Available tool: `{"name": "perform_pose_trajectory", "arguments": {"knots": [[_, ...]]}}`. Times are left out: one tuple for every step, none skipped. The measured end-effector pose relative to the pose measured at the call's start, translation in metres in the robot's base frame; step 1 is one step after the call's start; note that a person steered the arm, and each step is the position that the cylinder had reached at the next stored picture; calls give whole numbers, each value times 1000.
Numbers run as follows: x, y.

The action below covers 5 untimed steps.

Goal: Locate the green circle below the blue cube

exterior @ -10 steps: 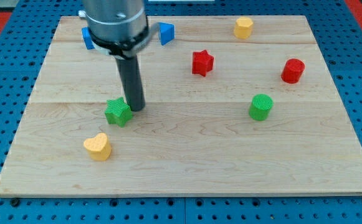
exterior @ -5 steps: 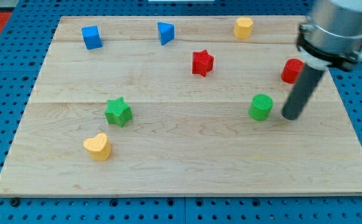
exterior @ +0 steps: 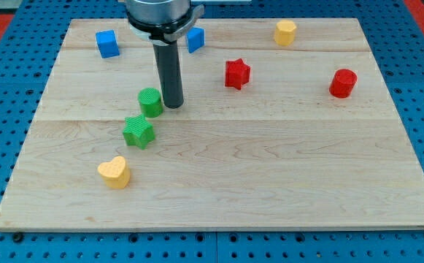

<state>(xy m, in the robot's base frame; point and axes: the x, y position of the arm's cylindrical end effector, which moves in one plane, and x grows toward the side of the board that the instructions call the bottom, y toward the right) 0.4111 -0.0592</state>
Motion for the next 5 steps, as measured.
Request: {"name": "perform_pose_trajectory", "arguments": {"knots": [[1, 5], [8, 11], [8, -5], [8, -41], [-3, -94]]}}
